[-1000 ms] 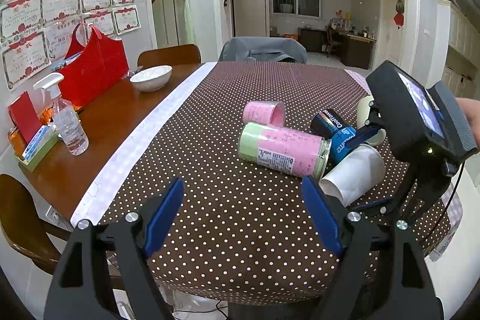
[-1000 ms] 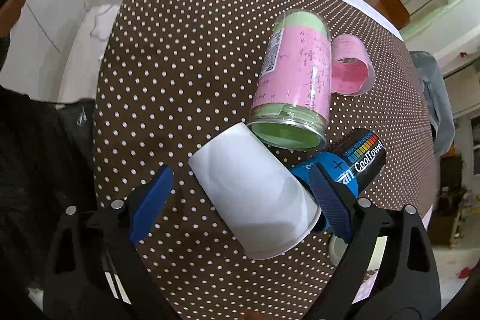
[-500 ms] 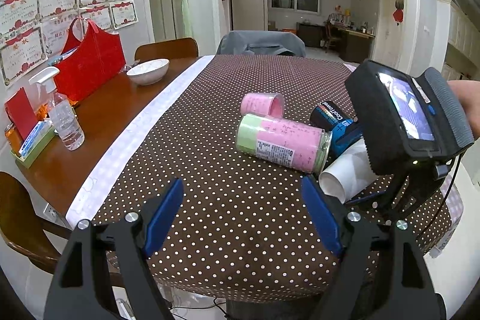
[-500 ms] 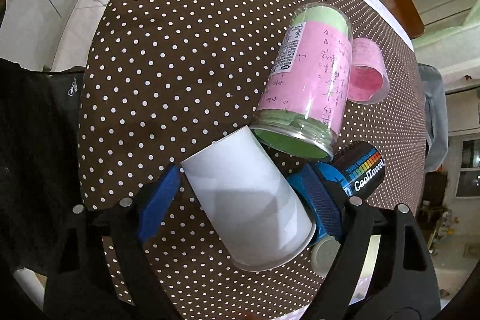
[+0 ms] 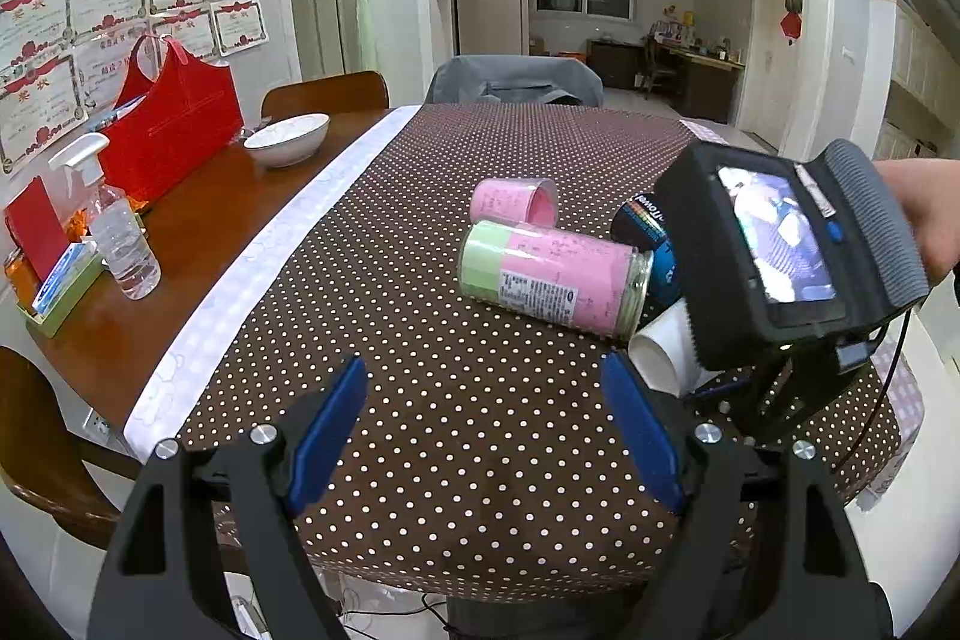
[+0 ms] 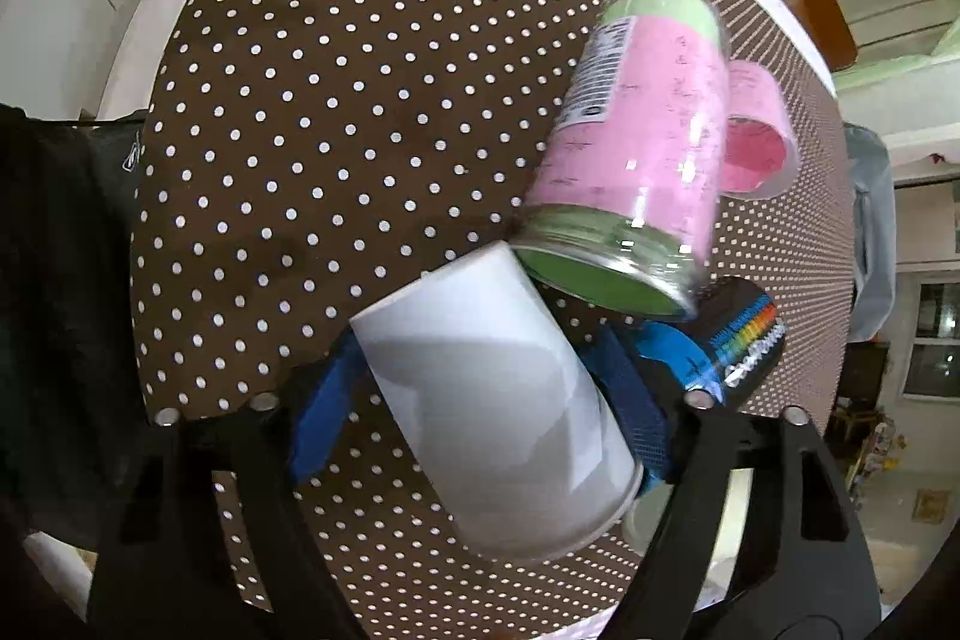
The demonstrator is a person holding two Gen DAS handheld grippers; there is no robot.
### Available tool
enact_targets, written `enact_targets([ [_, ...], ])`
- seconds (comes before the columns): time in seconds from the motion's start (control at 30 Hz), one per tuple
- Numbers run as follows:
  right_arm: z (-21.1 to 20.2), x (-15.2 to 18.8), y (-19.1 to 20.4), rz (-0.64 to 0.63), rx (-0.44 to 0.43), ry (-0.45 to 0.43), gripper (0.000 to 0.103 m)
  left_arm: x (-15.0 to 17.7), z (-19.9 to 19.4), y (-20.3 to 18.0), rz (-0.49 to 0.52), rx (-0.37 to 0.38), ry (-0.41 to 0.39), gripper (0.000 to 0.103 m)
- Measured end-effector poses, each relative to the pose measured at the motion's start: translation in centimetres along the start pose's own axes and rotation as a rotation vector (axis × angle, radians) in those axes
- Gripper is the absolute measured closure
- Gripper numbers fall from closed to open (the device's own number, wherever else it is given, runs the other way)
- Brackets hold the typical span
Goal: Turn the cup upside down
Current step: 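Close the right gripper on the white cup's body and lift it, then rotate the white cup rim-down with the right gripper and lower it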
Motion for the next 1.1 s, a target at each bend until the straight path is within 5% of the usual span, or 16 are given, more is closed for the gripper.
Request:
enact_targets([
  [0.37, -3.0, 3.2, -2.4, 0.274, -0.091, -0.19, 0.041, 0.0, -0.5, -0.5, 0.009, 0.008, -0.017, 0.024],
  [0.8, -6.5, 12.1, -3.4, 0.845, -0.24, -0.67, 0.042, -0.8, -2.2, -2.3, 0.04, 0.031, -0.048, 0.024],
  [1.1, -7.8, 12.8, -2.7, 1.031, -0.156, -0.845, 0.042, -1.3, -3.2, -3.2, 0.06, 0.03, -0.066, 0.024],
])
Point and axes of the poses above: each gripper's, at about its wrist camera, not at the fingertips, and z roughly the way its jaws point, y to its left, x to its underside, the point moved 1 cm from there along z, roughly the way its jaws point, and after that the axes turned 3 degrees about z, right-handed, at the moved point
